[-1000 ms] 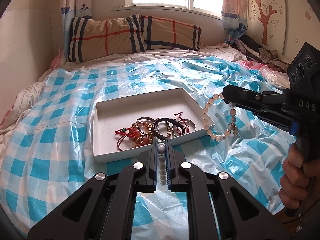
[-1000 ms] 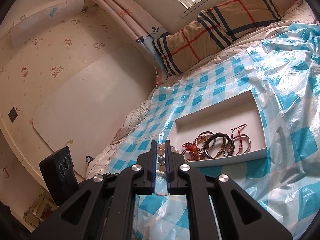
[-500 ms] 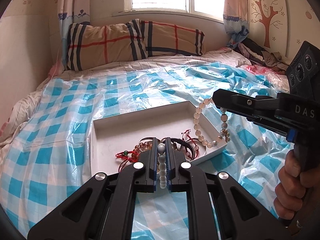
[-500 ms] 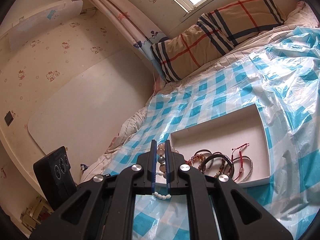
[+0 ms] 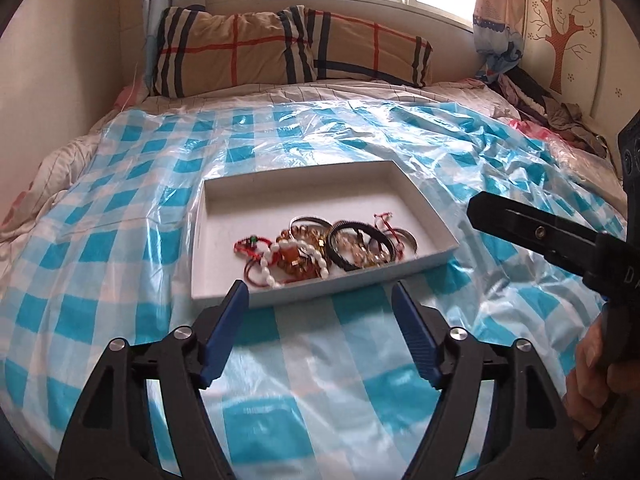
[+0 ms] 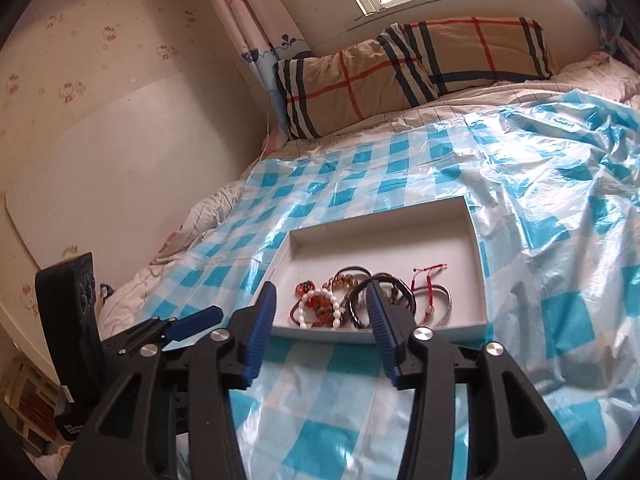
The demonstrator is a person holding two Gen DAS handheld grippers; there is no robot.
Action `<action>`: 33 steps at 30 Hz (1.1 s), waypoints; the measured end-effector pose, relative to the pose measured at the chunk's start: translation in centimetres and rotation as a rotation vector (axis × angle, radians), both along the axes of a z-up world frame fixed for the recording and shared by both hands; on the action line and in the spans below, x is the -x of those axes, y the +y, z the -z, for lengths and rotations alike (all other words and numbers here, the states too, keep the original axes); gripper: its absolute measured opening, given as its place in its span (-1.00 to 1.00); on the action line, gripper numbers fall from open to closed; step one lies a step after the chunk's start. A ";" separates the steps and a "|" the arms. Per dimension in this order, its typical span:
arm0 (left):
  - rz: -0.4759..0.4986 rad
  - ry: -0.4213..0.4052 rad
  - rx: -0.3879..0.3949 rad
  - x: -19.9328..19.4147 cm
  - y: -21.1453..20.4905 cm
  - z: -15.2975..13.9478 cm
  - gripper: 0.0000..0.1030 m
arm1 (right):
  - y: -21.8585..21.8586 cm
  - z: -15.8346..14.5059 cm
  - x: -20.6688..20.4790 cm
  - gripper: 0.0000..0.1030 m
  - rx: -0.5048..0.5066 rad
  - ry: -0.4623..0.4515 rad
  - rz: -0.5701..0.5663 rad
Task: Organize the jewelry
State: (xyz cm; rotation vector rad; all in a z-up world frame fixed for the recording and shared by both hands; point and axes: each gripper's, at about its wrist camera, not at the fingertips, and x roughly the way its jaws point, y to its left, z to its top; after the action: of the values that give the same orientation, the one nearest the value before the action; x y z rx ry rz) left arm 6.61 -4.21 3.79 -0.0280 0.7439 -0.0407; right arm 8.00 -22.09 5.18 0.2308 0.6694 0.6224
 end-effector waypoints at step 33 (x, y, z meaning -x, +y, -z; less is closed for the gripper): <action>-0.032 0.011 -0.029 17.6 -2.3 1.6 0.85 | -3.0 3.6 19.7 0.67 0.211 0.014 0.290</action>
State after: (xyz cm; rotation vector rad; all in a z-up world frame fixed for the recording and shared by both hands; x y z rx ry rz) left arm -11.00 -6.50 2.21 -0.0129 0.7551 0.0007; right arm -11.74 -25.11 1.55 0.1321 0.6940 0.2702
